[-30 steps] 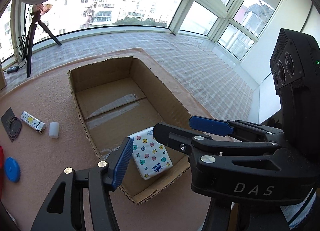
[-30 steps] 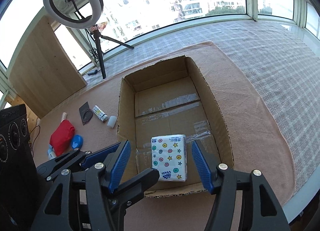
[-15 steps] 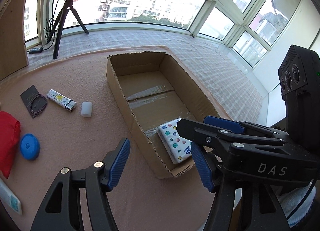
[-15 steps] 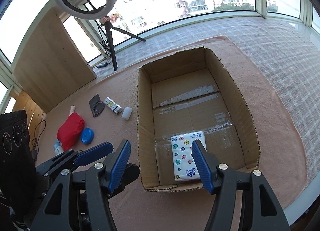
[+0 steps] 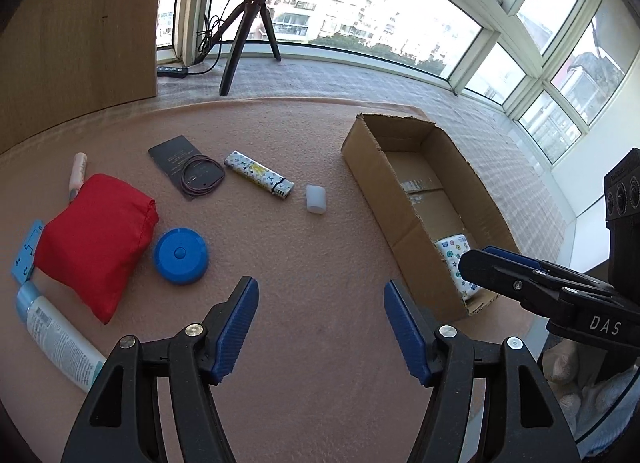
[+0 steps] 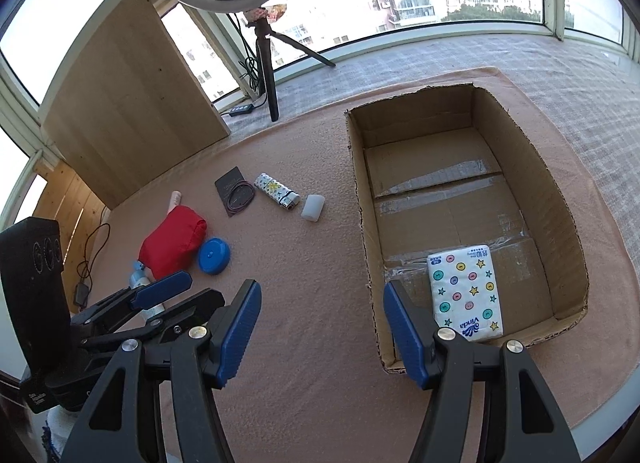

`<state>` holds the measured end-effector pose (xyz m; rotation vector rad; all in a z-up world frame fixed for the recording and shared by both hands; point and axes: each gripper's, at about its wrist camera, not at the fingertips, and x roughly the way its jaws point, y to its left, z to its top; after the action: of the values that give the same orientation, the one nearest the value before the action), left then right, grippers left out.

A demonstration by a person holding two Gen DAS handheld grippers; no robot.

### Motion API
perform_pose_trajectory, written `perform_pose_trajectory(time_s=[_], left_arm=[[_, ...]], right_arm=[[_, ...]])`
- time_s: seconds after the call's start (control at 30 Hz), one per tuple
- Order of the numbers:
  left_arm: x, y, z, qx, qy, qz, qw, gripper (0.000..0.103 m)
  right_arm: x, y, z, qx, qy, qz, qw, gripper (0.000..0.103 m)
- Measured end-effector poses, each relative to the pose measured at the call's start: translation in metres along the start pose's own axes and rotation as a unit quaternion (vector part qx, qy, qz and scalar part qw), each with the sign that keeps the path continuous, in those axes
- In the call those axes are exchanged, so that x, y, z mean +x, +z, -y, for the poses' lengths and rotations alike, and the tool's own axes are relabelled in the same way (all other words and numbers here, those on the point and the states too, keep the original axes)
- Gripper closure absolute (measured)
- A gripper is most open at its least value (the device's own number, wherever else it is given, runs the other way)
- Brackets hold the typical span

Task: Organize objects
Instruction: 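Move the left tool back and close it on the red cushion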

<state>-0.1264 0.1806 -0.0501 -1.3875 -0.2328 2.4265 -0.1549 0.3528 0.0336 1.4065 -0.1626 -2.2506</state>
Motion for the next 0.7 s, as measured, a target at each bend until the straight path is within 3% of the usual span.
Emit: perform_pose_trajectory(time_s=[0.33,0.7], left_arm=[[-0.008,0.027,-0.103,-0.057,0.077,-0.01,0.9953,0.034],[0.01,0.071,-0.176,-0.109,0.104,-0.016,0.9885,0.034]], right_arm=[[0.004,-0.006,-0.026,-0.013,-0.014,0.005,1.0,0.043],[0.011,-0.021,-0.034,-0.01,-0.032,-0.007,0.999,0.043]])
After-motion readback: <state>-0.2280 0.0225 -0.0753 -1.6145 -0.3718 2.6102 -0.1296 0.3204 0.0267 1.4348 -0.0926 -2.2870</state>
